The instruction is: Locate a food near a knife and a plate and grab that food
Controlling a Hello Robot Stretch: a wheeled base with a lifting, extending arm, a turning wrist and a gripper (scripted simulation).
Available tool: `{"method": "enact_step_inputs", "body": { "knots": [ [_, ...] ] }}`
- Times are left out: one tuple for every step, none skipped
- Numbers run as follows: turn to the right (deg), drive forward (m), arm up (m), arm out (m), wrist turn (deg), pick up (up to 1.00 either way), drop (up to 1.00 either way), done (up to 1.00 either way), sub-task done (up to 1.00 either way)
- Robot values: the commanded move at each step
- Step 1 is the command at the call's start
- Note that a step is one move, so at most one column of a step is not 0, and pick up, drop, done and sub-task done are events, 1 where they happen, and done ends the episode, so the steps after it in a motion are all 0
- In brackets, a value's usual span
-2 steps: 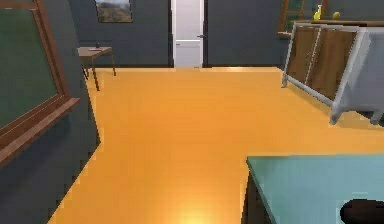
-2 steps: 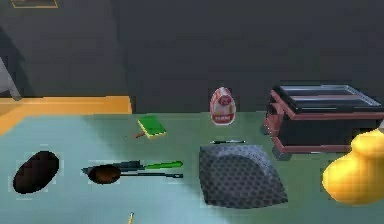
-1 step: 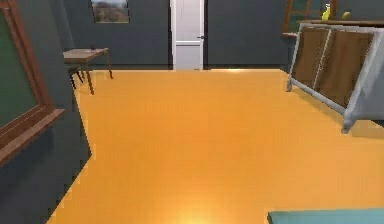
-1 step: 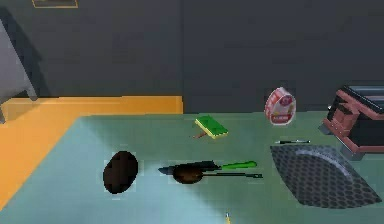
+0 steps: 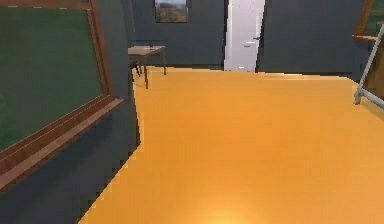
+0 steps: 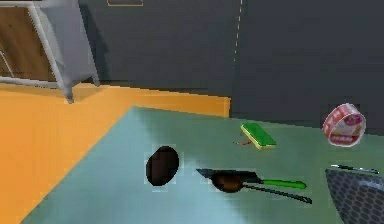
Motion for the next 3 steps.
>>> {"method": "enact_step_inputs", "body": {
  "knots": [
    [0.0, 0.0, 0.5, 0.0, 0.0, 0.0, 0.0, 0.0, 0.0],
    [0.0, 0.0, 0.38, 0.0, 0.0, 0.0, 0.0, 0.0, 0.0],
    [0.0, 0.0, 0.0, 0.08, 0.0, 0.0, 0.0, 0.0, 0.0]
  ]
}}
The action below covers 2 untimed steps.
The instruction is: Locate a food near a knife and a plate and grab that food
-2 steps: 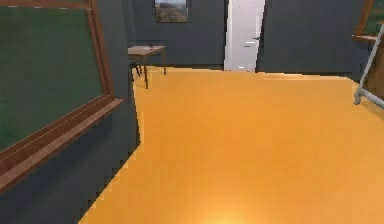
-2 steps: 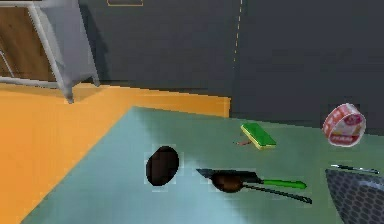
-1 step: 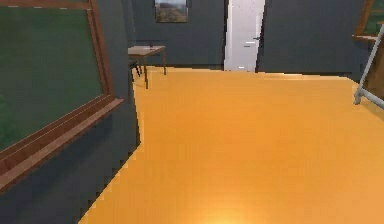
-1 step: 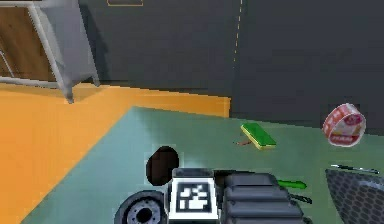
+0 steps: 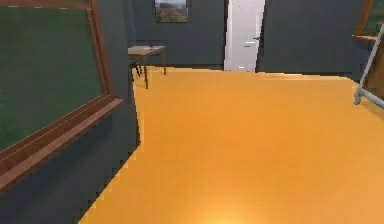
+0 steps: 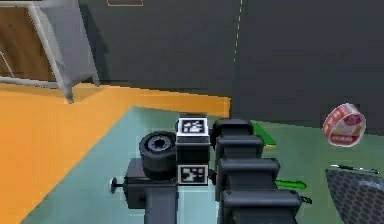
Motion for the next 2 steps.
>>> {"method": "enact_step_inputs", "body": {
  "knots": [
    [0.0, 0.0, 0.0, 0.0, 45.0, 0.0, 0.0, 0.0, 0.0],
    [0.0, 0.0, 0.0, 0.0, 45.0, 0.0, 0.0, 0.0, 0.0]
  ]
}}
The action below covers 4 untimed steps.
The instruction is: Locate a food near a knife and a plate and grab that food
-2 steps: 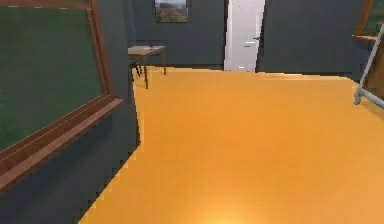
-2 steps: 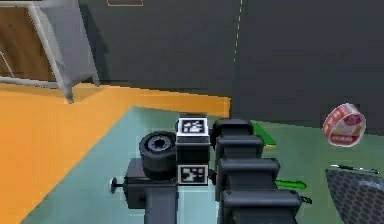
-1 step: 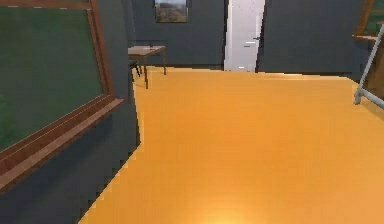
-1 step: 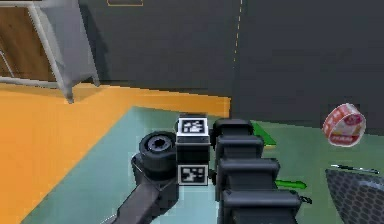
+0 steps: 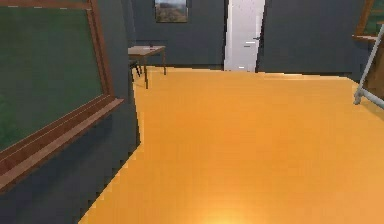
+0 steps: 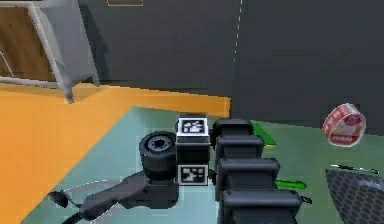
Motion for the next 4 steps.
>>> {"method": "enact_step_inputs", "body": {
  "knots": [
    [0.0, 0.0, 0.0, 0.0, 45.0, 0.0, 0.0, 0.0, 0.0],
    [0.0, 0.0, 0.0, 0.0, 27.0, 0.0, 0.0, 0.0, 0.0],
    [0.0, 0.0, -0.12, 0.0, 0.0, 0.0, 0.0, 0.0, 0.0],
    [0.0, 0.0, 0.0, 0.0, 0.0, 1.0, 0.0, 0.0, 0.0]
  ]
}}
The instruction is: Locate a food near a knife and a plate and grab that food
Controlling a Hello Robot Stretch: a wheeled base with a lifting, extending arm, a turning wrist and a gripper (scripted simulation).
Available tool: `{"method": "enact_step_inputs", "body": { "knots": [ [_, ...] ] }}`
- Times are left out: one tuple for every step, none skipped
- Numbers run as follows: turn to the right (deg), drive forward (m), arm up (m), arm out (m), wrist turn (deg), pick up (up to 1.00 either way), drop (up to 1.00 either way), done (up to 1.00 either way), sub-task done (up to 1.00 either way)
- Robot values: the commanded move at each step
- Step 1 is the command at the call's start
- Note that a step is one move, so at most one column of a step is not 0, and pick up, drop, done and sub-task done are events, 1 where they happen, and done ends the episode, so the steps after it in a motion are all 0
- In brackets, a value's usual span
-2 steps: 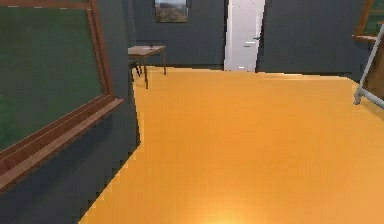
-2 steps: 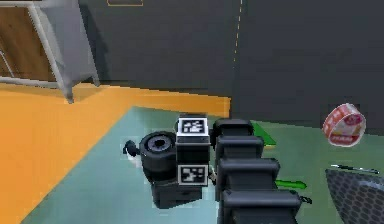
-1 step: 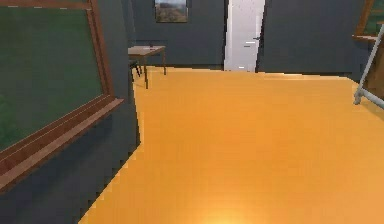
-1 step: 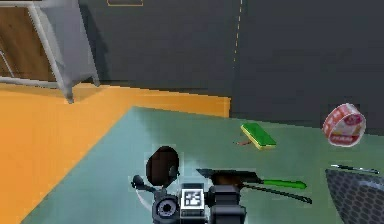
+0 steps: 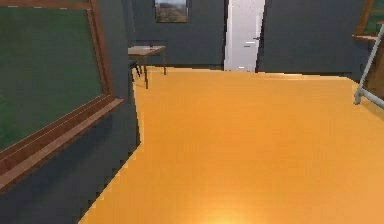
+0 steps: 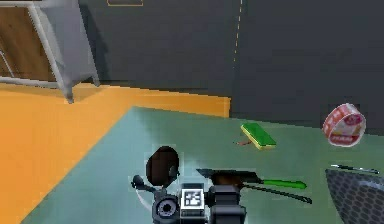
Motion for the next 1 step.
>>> {"method": "enact_step_inputs", "body": {
  "knots": [
    [0.0, 0.0, 0.1, 0.0, 0.0, 0.0, 0.0, 0.0, 0.0]
  ]
}}
